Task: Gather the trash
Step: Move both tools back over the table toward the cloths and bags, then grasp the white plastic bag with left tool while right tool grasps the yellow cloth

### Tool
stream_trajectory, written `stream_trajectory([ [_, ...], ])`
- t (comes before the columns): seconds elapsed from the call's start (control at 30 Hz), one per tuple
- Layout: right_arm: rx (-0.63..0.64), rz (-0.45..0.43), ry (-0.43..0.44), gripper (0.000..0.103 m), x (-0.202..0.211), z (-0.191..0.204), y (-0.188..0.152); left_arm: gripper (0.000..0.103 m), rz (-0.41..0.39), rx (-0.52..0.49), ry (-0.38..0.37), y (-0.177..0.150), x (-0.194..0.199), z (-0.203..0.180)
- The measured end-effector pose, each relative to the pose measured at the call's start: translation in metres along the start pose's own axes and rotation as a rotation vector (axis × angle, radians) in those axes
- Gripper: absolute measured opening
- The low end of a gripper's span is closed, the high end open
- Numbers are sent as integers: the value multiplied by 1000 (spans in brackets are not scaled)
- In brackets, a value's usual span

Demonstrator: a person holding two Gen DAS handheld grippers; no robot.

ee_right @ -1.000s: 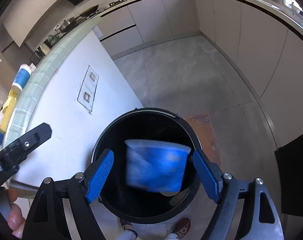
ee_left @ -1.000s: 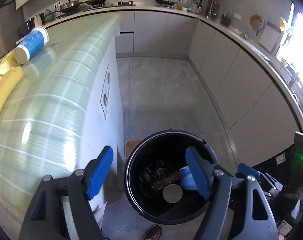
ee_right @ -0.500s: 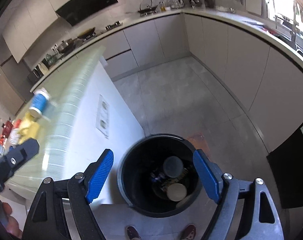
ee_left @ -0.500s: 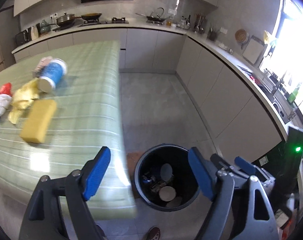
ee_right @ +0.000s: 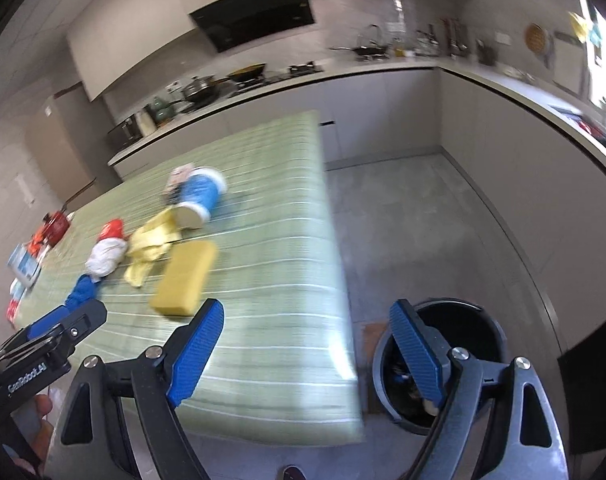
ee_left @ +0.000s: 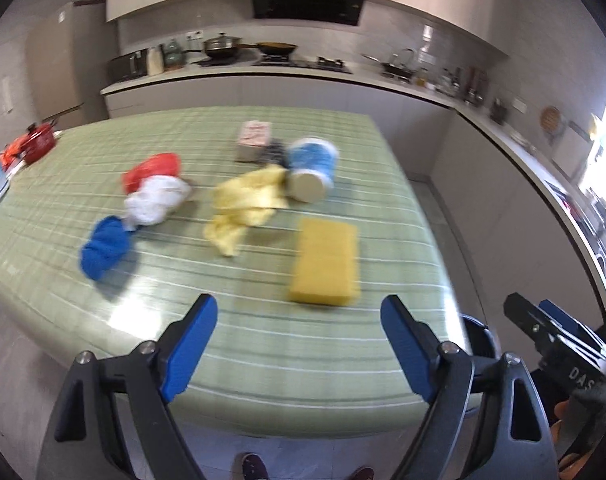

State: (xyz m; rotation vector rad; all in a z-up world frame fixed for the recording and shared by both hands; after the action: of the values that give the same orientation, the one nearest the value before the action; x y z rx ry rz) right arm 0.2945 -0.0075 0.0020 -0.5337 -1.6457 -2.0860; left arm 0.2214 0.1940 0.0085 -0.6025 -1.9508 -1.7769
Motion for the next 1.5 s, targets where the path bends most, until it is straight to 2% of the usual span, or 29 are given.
stream_trajectory([
  [0.23, 36, -18, 45, 87, -11, 85, -12, 85, -10, 17, 35, 9, -2, 67],
  [0.43, 64, -4, 68, 87, -20, 123, -15, 85, -3, 48, 56, 15, -11, 98],
  [1.0, 123, -33, 138, 87, -72, 149, 31, 85, -32, 72, 123, 51, -47, 105],
  [1.3, 108, -38, 127, 87, -96, 152, 49, 85, -25, 39, 86, 69, -73, 96],
  [1.5, 79, -34, 69, 87, -117, 157, 55, 85, -7, 6, 34, 83, -96, 106],
])
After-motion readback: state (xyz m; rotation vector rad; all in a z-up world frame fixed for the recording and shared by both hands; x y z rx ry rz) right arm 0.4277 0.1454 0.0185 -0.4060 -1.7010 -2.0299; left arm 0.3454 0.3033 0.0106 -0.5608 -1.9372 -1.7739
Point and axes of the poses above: each gripper's, at about its wrist camera, not at the fingertips, and x roughly against the way its jaws point, z to its left, y to its top, the point moved 1 cm from there along -x, roughly the way its jaws point, and after that the axes turned 11 degrees about -z, right-handed, at the moved point
